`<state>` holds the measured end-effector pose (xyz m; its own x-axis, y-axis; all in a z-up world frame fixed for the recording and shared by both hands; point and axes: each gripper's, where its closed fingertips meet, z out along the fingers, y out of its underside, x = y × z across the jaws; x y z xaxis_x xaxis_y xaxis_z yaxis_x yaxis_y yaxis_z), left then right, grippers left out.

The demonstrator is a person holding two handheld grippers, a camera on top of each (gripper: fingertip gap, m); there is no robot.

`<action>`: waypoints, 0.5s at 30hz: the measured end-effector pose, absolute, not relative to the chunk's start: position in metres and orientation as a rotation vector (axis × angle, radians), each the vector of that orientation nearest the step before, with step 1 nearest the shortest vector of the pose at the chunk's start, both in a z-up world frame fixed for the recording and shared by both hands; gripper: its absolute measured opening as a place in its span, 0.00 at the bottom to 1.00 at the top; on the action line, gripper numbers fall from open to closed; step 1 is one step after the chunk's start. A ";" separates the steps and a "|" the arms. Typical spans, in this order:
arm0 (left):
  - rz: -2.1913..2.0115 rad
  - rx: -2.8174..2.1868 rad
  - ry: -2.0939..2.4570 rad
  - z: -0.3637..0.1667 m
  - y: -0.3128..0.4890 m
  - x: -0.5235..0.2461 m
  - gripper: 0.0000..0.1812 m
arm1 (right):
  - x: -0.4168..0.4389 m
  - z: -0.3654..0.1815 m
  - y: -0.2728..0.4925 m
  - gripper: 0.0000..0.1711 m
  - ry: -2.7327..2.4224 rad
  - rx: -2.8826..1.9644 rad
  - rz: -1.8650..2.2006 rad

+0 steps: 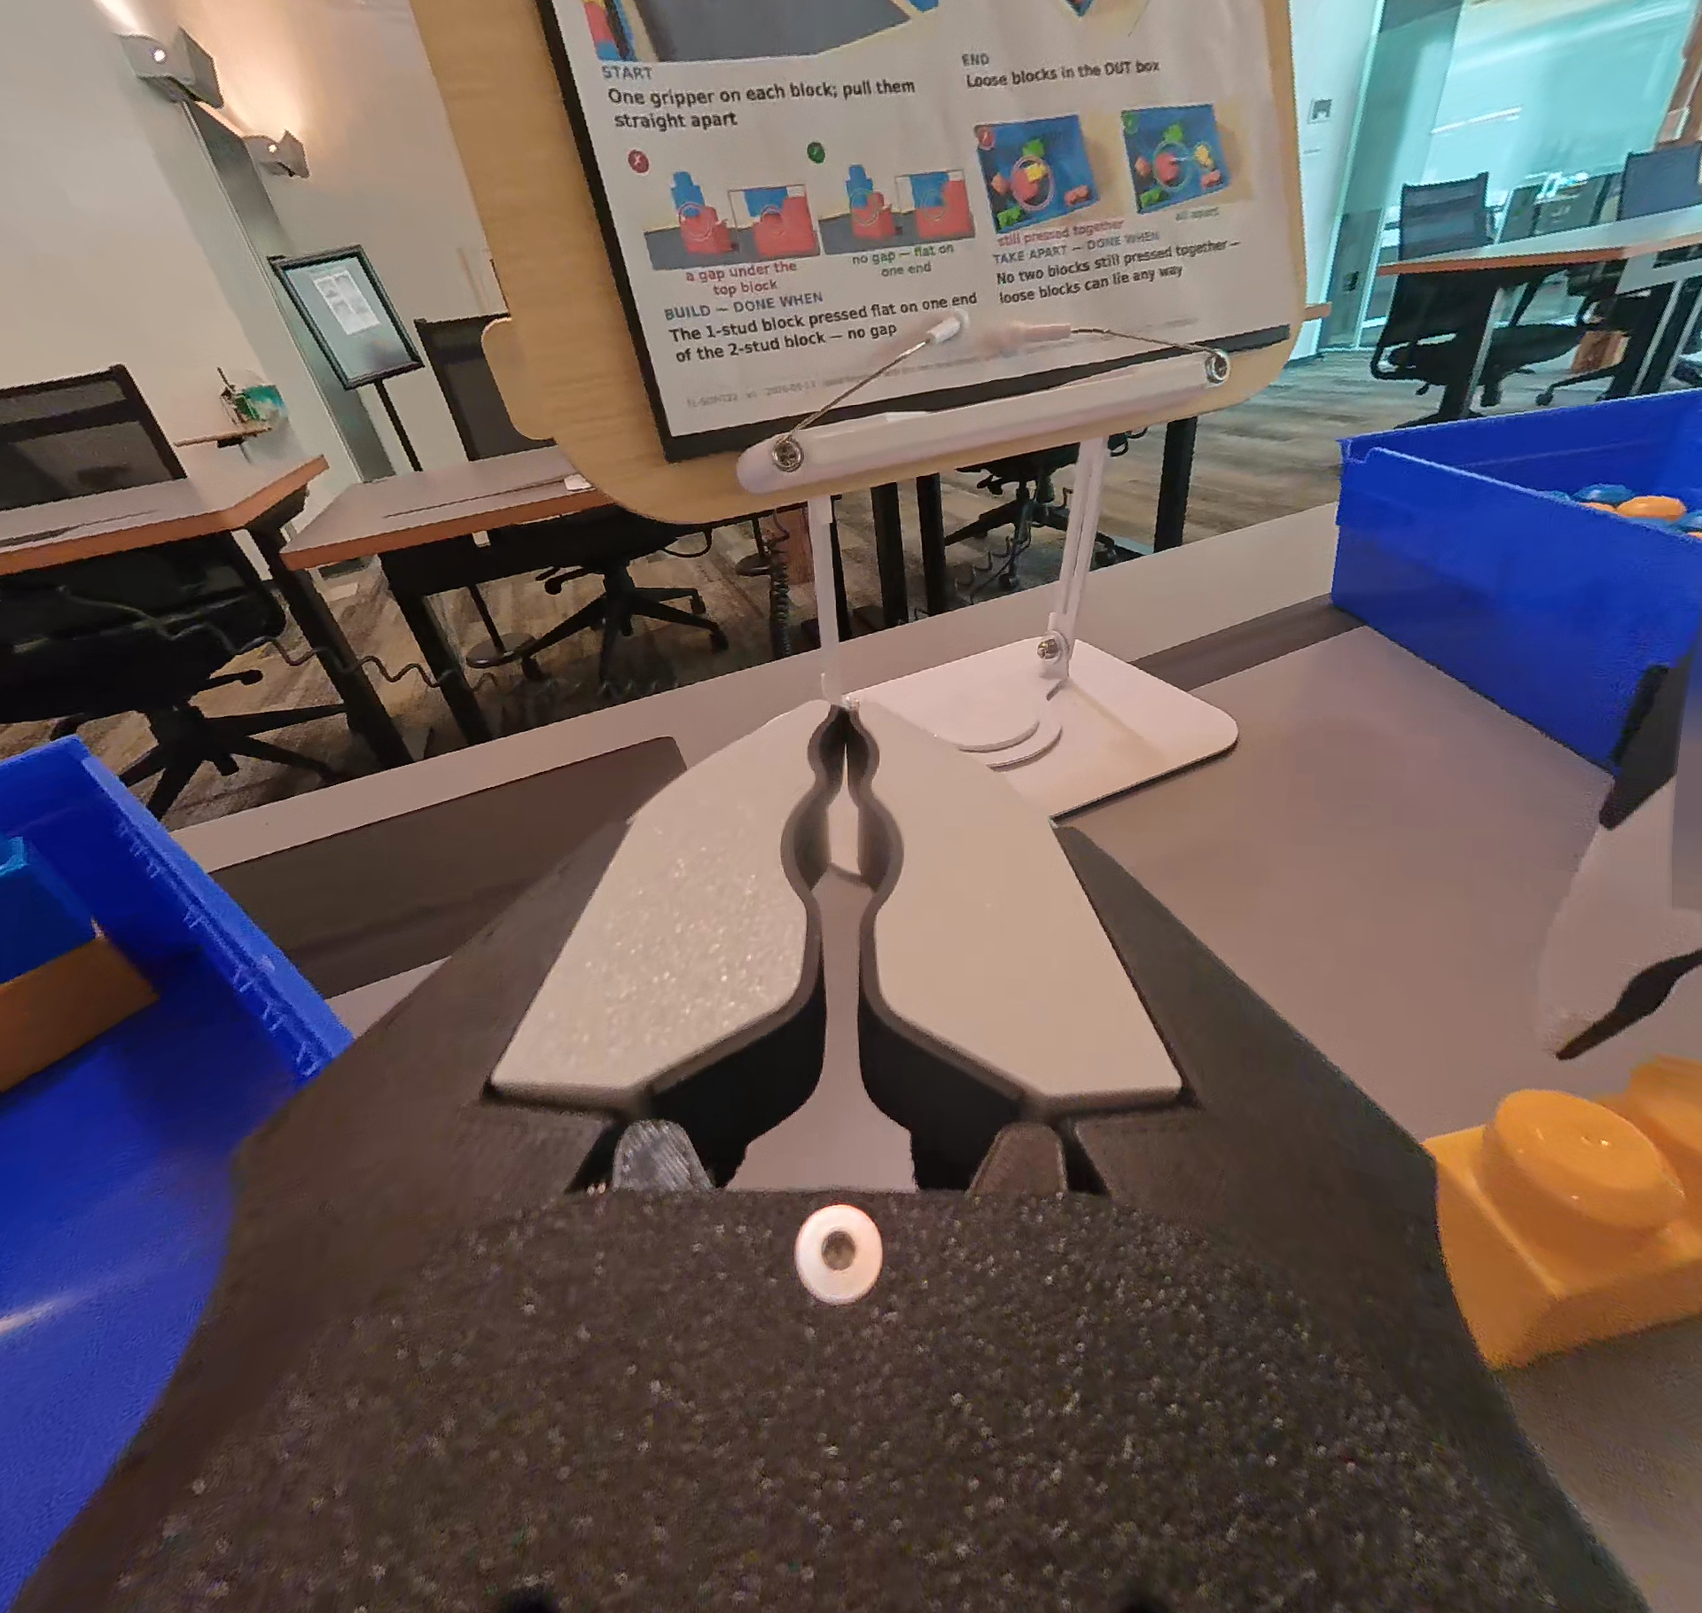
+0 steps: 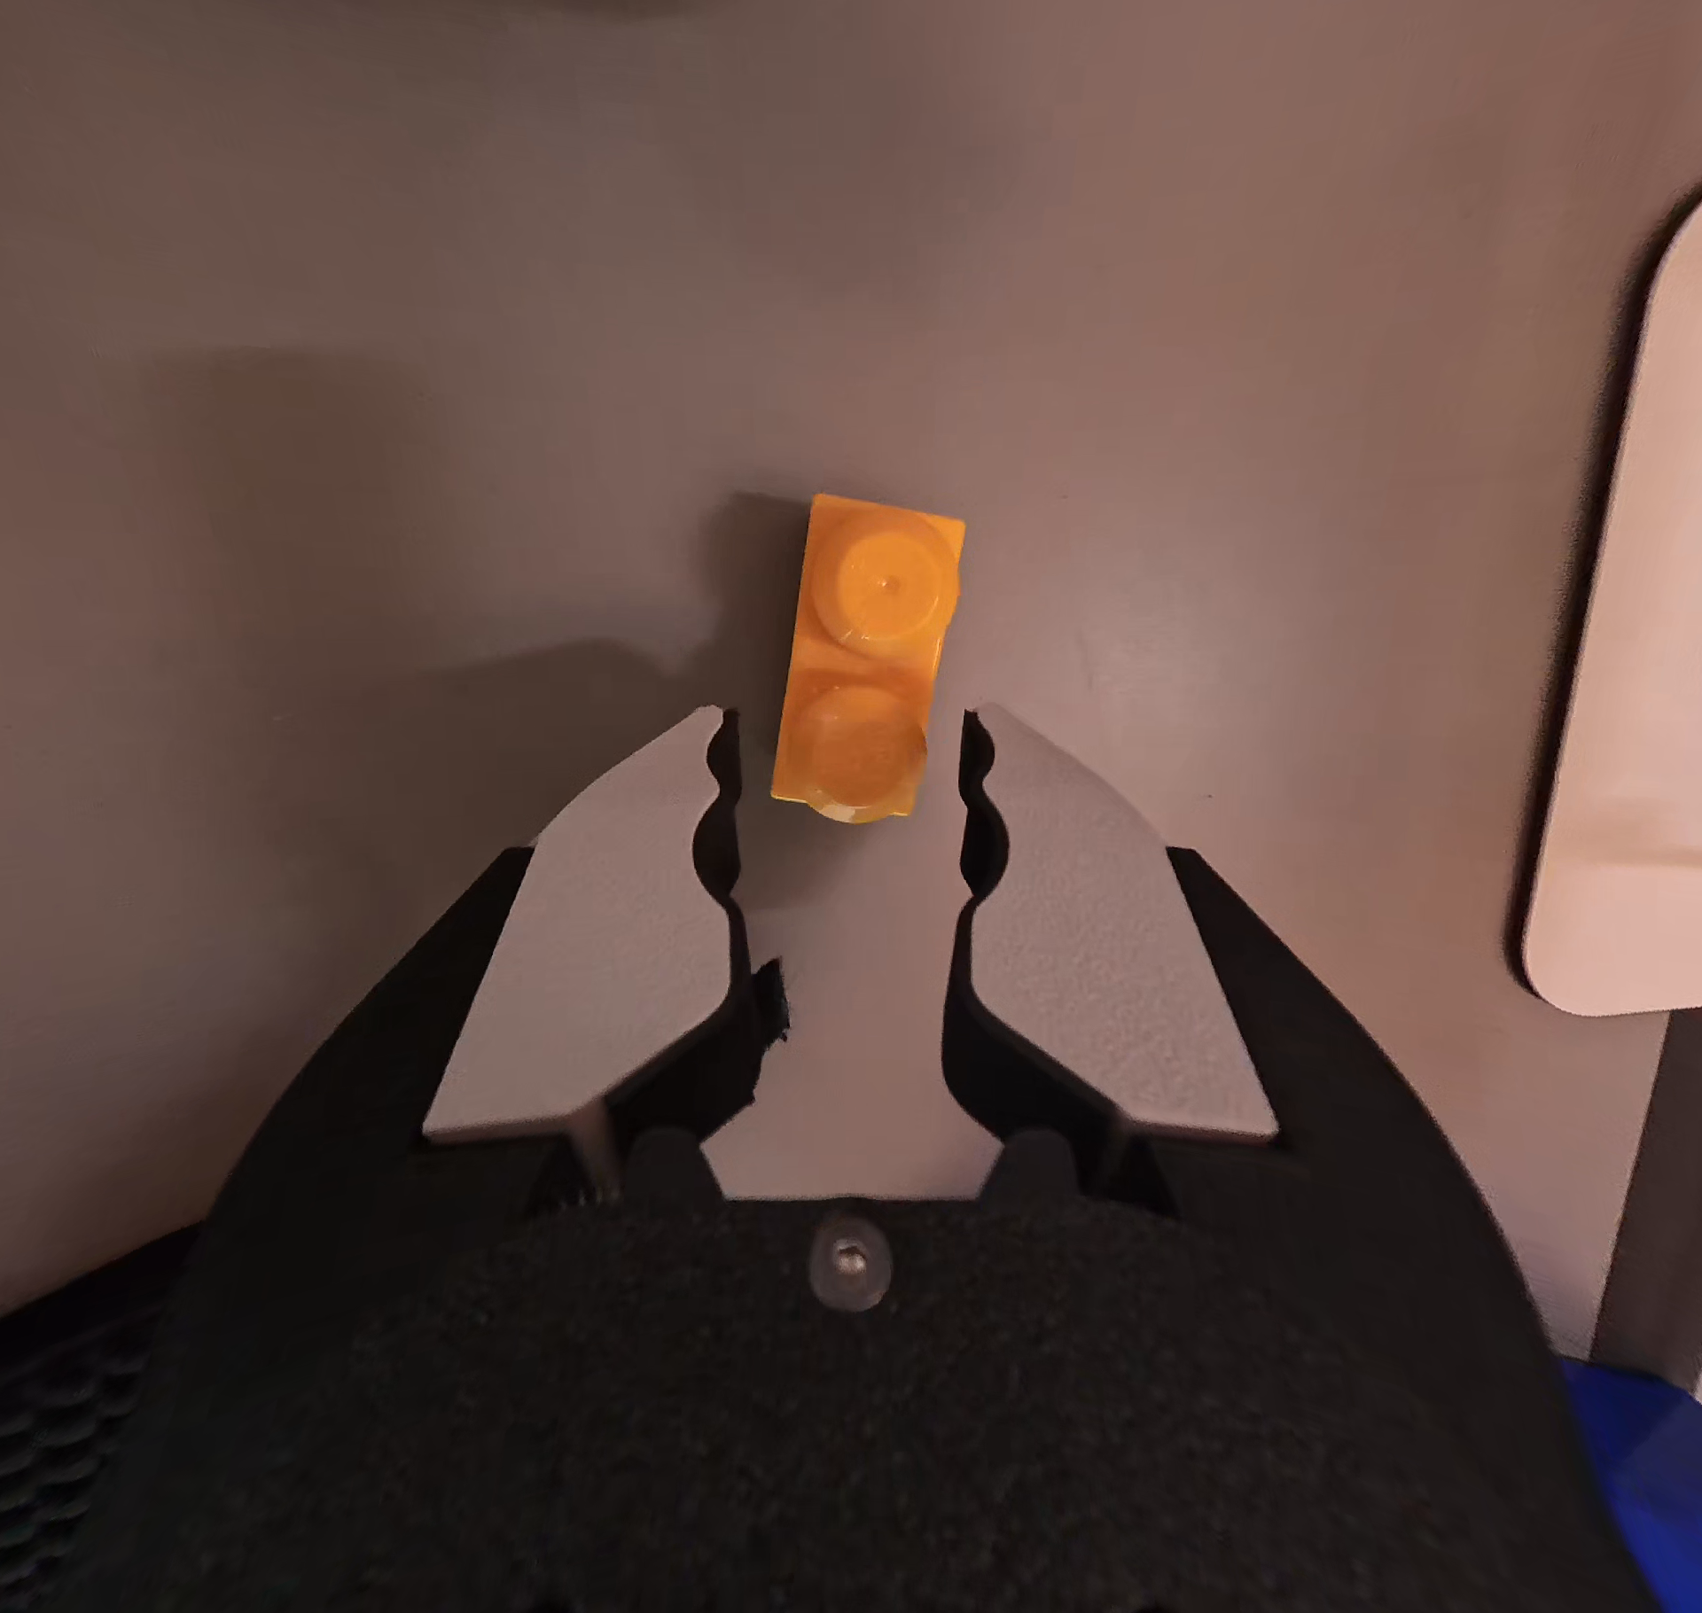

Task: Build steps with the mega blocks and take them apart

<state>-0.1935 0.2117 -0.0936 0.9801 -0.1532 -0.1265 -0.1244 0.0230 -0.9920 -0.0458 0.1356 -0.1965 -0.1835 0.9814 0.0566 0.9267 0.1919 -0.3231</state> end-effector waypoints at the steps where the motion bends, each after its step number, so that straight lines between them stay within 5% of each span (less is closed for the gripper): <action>1: -0.022 -1.555 0.219 -0.094 0.212 -0.194 0.00 | -0.044 -0.199 0.136 0.26 -2.220 -1.828 0.292; 4: -0.017 -1.565 0.217 -0.096 0.213 -0.197 0.00 | -0.041 -0.200 0.135 0.17 -2.225 -1.852 0.287; 15: -0.009 -1.570 0.232 -0.099 0.214 -0.196 0.00 | -0.018 -0.115 0.185 0.17 -2.032 -1.794 0.266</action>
